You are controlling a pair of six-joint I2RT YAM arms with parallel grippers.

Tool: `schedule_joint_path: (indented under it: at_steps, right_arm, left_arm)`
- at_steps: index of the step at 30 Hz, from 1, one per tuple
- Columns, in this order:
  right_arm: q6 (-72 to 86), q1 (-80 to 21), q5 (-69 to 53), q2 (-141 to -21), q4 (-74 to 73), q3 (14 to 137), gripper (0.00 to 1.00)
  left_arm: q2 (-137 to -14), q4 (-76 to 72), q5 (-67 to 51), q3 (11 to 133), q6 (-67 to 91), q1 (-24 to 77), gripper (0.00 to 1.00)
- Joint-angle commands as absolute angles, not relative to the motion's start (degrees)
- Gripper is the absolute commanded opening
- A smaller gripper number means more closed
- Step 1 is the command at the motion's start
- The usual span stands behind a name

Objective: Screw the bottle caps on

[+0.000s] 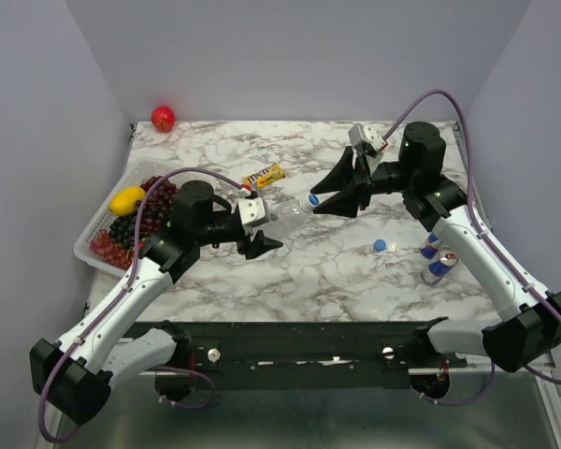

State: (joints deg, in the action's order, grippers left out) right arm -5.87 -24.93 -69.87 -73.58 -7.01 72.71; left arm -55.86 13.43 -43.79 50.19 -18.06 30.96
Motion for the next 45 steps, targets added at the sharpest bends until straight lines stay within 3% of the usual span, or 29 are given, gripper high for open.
schedule_joint_path:
  at_steps: [1, 6, 11, 13, 14, 16, 18, 21, 24, 25, 26, 27, 28, 29, 31, 35, 41, 45]
  right_arm:
    - [-4.1, -27.0, -71.3, -74.1, -2.7, 74.3, 0.50]
    - [4.5, -27.8, -68.1, -74.0, 6.1, 72.1, 0.39]
    - [4.2, -28.4, -59.5, -74.2, 5.5, 72.2, 0.18]
    - [7.6, -28.5, -51.7, -73.5, 5.8, 71.5, 0.11]
    - [10.0, -28.7, -41.3, -73.2, 6.0, 71.2, 0.07]
    - [18.1, -28.7, -32.6, -74.1, 2.2, 73.3, 0.00]
    - [25.4, -28.8, -22.4, -75.9, -2.4, 75.6, 0.00]
    - [35.2, -30.0, -4.7, -78.0, -16.3, 82.6, 0.00]
    - [34.3, -30.1, -4.3, -78.9, -21.6, 85.9, 0.00]
    - [32.5, -30.1, -6.5, -78.1, -18.8, 85.7, 0.04]
    - [30.0, -29.9, -13.4, -77.6, -15.8, 83.6, 0.15]
    - [24.2, -29.9, -17.3, -76.7, -12.5, 82.2, 0.29]
    - [22.4, -29.6, -20.4, -75.7, -7.7, 80.8, 0.52]
    - [21.9, -28.2, -26.4, -74.0, -5.4, 79.4, 0.61]
    - [23.2, -26.4, -32.4, -72.9, -0.5, 75.6, 0.70]
    - [20.8, -25.2, -42.2, -72.3, 4.3, 73.5, 0.72]
    - [24.6, -25.3, -55.8, -74.9, 13.9, 71.6, 0.73]
    - [23.9, -25.4, -57.0, -76.6, 13.3, 72.7, 0.73]
  left_arm:
    - [-55.9, 12.9, -47.5, 51.1, -17.9, 31.4, 0.00]
    - [-56.6, 12.0, -47.9, 50.9, -17.6, 31.5, 0.00]
    - [-56.8, 10.0, -45.3, 50.5, -15.9, 31.8, 0.00]
    - [-55.9, 7.4, -37.7, 49.5, -15.5, 35.5, 0.00]
    - [-55.2, 5.9, -26.6, 48.9, -15.5, 37.5, 0.00]
    - [-53.7, 1.2, -17.2, 46.9, -18.3, 42.3, 0.00]
    - [-54.5, -2.6, -1.8, 46.8, -19.5, 48.5, 0.00]
    - [-56.6, -3.7, 4.9, 48.2, -18.7, 50.1, 0.00]
    - [-57.7, -3.0, 6.2, 49.6, -15.9, 49.4, 0.00]
    - [-57.7, -2.2, 3.4, 49.9, -14.8, 48.7, 0.00]
    - [-57.7, -1.3, 1.3, 49.9, -14.1, 47.9, 0.00]
    - [-57.1, -0.4, 0.1, 49.9, -12.7, 45.6, 0.00]
    - [-56.9, -0.2, -8.4, 49.7, -11.4, 44.0, 0.00]
    - [-56.8, 1.1, -12.7, 49.7, -9.3, 41.8, 0.00]
    - [-56.5, 2.1, -20.9, 49.7, -6.9, 36.5, 0.00]
    - [-57.1, 4.5, -39.5, 51.1, -5.2, 32.0, 0.00]
    - [-57.4, 6.1, -44.6, 51.3, -6.6, 32.0, 0.00]
    - [-57.2, 5.9, -44.7, 51.6, -6.9, 32.0, 0.00]
